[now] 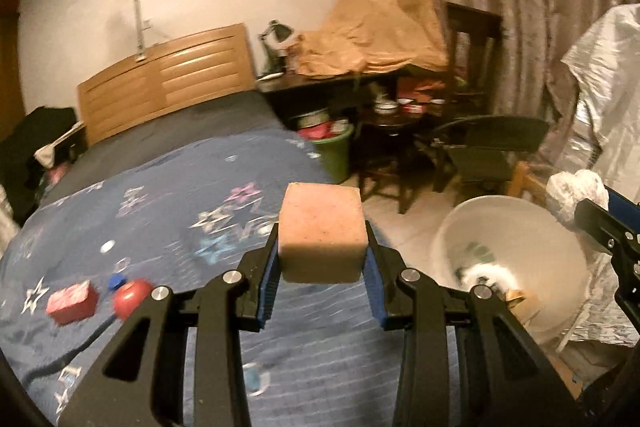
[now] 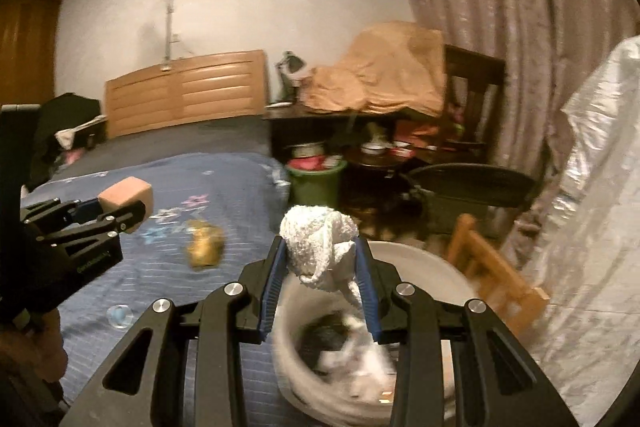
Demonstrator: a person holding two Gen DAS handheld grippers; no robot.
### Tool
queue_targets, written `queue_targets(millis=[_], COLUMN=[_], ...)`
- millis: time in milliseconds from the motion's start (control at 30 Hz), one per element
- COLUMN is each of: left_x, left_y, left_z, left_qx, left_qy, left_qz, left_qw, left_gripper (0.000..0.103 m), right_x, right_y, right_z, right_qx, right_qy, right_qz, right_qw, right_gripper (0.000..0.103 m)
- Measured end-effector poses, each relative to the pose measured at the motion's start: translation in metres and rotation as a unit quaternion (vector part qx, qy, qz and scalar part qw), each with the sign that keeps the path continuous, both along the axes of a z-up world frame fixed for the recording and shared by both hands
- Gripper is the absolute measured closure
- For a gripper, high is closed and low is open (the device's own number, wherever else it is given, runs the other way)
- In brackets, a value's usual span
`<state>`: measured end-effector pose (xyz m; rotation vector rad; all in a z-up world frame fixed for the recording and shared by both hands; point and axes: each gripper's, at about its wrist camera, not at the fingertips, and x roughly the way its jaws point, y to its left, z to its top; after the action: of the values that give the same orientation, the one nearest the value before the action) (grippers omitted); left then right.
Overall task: Collect trash
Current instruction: 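Carry the sponge block and tissue over the white bucket with both tools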
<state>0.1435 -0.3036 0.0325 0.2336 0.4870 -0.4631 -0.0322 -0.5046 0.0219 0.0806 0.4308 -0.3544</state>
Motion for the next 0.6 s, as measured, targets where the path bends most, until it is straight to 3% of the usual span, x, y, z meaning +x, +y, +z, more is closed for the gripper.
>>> queue_targets(millis=[267,600], left_x=[0.001,0.009], left_y=[-0.084,-0.141], left_z=[-0.007,-0.034], left_qx=[0.013,0.023], left_qy=[0.007,0.054], left_qz=[-0.076,-0.160], left_qw=[0.9970,0.9855], left_gripper=[0.067,0.068], right_x=[-0.030,-0.028], right_y=[-0.089,-0.129], right_z=[-0.008,-0.027], right_qx=[0.005,0.016], right_qy=[0.012,0.016], right_qz=[-0.059,-0.080], right_qw=[0.998,0.997], right_gripper=[0.067,0.067])
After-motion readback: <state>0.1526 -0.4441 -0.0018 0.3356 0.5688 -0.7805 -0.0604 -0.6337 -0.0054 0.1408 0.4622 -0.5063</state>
